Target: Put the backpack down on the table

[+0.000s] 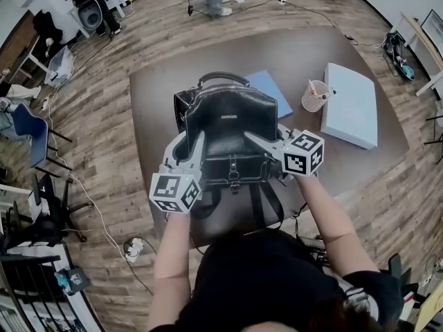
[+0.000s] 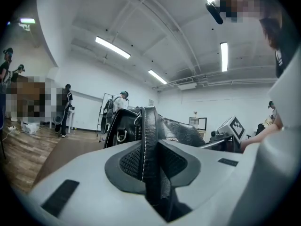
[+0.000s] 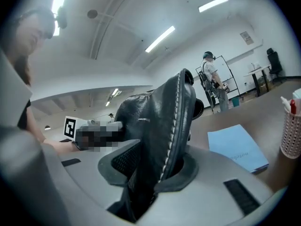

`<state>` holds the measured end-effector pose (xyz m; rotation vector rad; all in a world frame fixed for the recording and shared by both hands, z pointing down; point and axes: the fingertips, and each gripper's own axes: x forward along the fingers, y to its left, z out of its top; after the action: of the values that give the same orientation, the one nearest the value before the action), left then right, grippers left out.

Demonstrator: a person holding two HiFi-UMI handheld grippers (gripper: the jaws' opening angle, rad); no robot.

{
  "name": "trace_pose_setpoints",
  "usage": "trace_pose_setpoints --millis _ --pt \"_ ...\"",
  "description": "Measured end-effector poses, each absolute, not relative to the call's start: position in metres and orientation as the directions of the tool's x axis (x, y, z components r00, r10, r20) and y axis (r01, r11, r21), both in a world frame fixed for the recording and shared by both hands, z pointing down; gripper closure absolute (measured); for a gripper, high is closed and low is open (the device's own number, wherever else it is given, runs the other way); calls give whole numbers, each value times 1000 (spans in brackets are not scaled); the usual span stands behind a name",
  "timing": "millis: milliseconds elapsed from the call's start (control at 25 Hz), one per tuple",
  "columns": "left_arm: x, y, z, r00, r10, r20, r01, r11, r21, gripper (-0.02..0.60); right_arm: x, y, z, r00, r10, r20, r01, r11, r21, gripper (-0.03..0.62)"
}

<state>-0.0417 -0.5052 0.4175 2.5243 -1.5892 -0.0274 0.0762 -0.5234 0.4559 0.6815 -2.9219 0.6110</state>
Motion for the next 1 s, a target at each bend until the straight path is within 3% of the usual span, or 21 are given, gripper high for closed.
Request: trace_pose_setpoints --millis 280,560,1000 --pt "-44 -503 412 506 -861 46 -844 -483 234 476 78 -521 453 -904 -402 147 -428 827 -365 468" --pt "-61 -490 401 522 -853 -4 -819 -502 277 407 90 -513 452 -890 -416 185 -455 821 -344 394" --pt "-74 -465 391 473 -881 -17 -860 -466 209 405 137 -503 431 -785 -598 161 -616 726 -306 385"
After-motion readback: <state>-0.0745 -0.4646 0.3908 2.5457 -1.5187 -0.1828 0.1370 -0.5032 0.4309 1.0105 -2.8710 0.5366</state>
